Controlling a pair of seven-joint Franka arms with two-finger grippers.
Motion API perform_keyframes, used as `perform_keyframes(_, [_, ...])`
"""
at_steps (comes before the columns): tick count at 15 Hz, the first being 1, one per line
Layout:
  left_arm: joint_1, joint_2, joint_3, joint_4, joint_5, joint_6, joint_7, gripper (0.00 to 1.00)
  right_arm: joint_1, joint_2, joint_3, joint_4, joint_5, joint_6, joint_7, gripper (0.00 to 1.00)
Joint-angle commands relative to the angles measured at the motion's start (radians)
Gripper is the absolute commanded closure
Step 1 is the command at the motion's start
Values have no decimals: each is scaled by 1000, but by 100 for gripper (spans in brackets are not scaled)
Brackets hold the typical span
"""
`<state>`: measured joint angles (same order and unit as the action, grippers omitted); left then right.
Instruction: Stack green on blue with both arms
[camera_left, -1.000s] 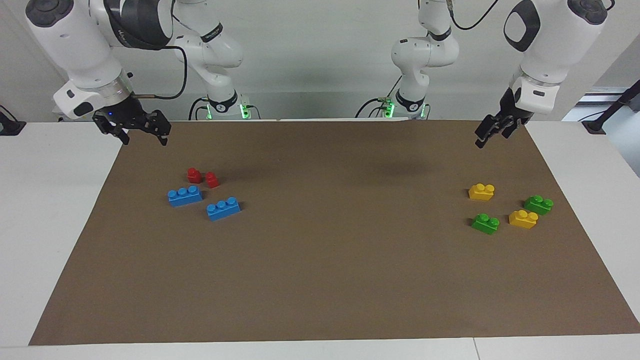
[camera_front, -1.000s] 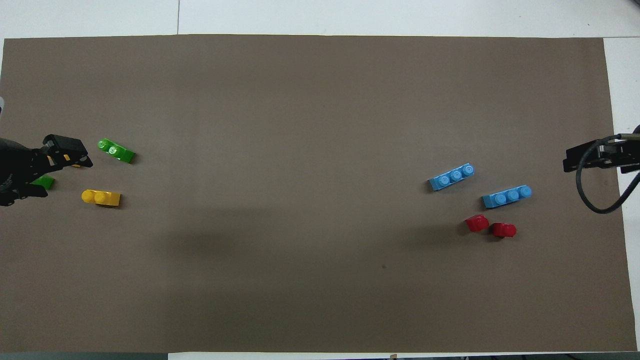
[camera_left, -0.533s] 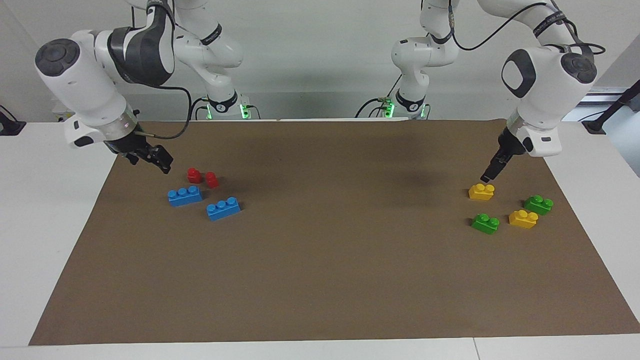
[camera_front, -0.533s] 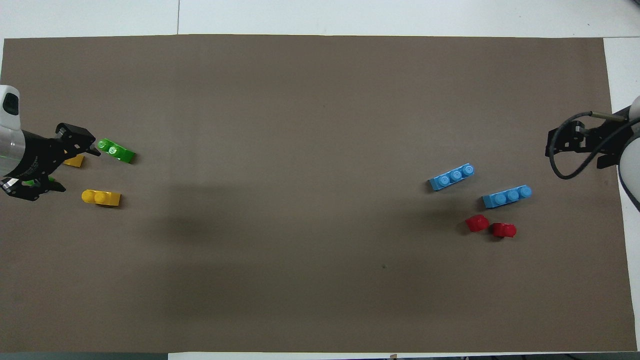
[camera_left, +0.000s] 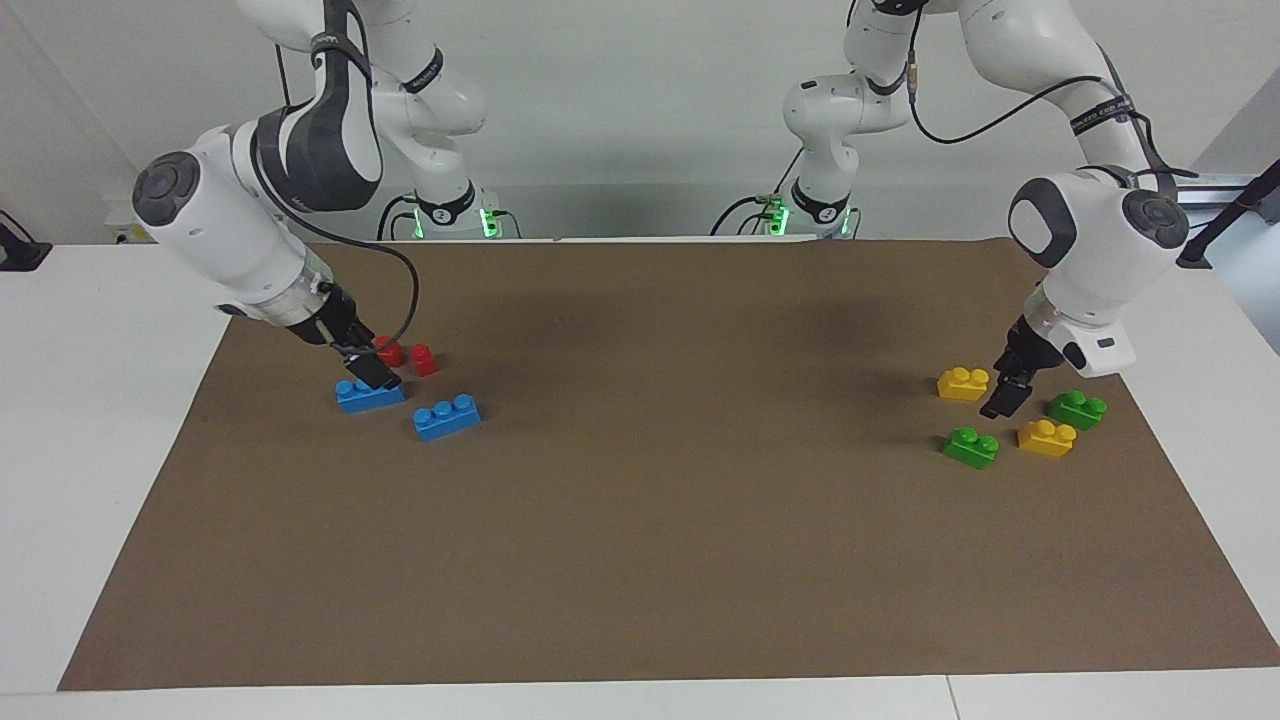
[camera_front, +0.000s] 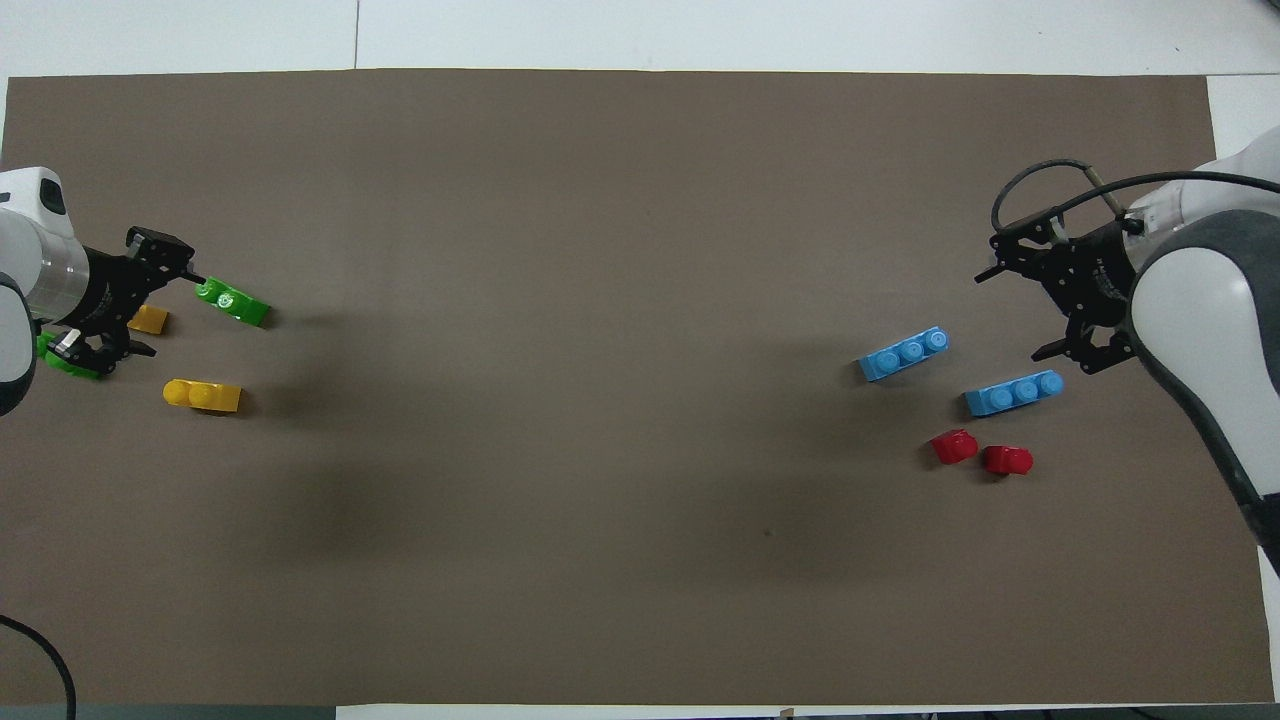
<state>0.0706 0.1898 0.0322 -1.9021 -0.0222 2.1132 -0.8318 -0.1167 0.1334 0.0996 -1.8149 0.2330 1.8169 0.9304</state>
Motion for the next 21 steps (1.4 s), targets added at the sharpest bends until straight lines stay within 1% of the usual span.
perform_keyframes(1, [15,45,-6,11,2,65,-38,0,-17,9,2,-52,37,42,14,0])
perform_keyframes(4, [6,138,-6,87,7,71,-119,0,-21,17,2,-76,52,62,10,0])
perform_keyframes(8, [15,178,-6,83,7,145,-157,0,-24,17,2,-103,58,94,4,0])
perform_keyframes(12, [15,206,-8,71,4,185,-190,0,-32,20,2,-124,65,125,-16,0])
perform_keyframes(15, [15,212,-8,49,4,194,-191,0,-44,20,2,-161,66,179,-47,0])
perform_keyframes(18, [18,211,-8,40,2,200,-191,0,-40,20,2,-167,86,187,-44,0])
perform_keyframes(21, [18,211,-8,35,2,203,-190,0,-43,43,2,-167,88,205,-45,0])
